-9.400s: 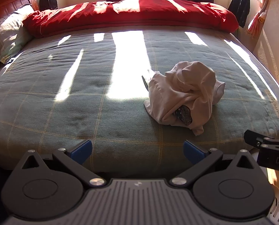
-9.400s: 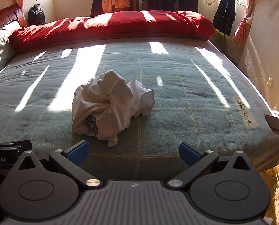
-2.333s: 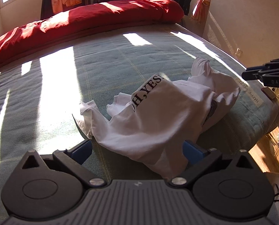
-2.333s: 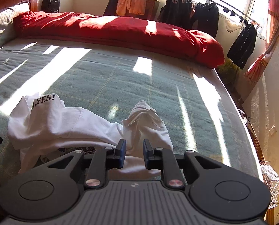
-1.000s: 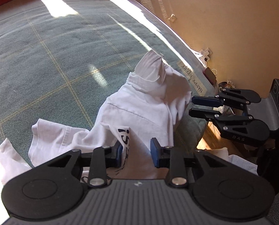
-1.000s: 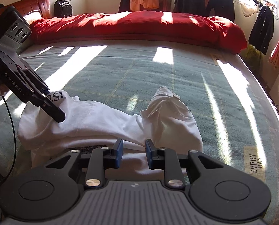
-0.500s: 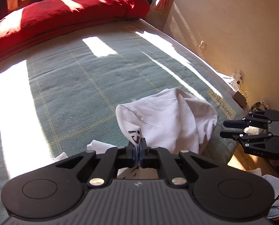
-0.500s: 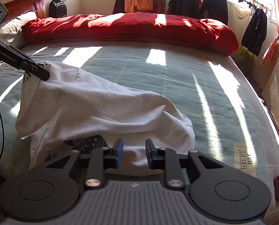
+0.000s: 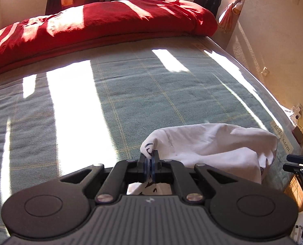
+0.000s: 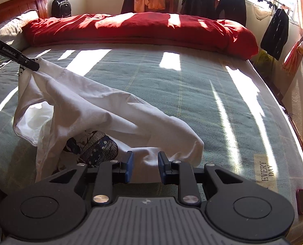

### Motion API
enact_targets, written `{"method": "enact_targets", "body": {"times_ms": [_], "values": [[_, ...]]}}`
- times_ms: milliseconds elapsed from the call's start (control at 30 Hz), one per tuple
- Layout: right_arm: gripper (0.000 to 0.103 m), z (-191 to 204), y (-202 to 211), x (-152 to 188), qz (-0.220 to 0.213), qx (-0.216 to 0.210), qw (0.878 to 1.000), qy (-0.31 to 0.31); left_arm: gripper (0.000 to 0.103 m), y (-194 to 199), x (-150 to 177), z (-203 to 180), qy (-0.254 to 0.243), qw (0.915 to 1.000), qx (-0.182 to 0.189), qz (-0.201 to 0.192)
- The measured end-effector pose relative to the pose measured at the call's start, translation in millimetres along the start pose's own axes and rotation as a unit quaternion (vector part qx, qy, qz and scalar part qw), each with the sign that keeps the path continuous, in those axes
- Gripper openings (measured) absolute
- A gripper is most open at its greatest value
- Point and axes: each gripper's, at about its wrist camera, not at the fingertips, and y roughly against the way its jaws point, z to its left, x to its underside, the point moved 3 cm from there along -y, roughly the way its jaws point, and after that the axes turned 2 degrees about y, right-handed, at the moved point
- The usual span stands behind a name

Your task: Fold clothes

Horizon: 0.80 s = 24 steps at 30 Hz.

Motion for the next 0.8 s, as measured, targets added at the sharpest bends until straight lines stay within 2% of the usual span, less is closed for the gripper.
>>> {"method": "enact_targets", "body": {"times_ms": [267,533,667,800], "values": [[0.033,-4.9,-3.4,0.5,0.009,0.002,1.0,-0.012,0.002,3.8,5.9,37.5,0.042,0.9987,-0.029,-0.001],[0.037,-4.9,-8.8,-1.8,0.015,-0.007,1.0,-0.015,0.008,6.8,15.6,42.6,0.043,0.999,-0.002,0.013],[0.038,-0.6,-9.4,-11.1,0.011,-0.015,1.0,-0.006,0.026,7.2,10.1,38.6,0.023,0.9997,0.004,0.008],[0.039,0.9,-14.8,-24.1,0.007,-0.041,0.999,-0.014,0.032,0.3,1.8,29.4,-0.014,0.9998,0.012,0.007]]}}
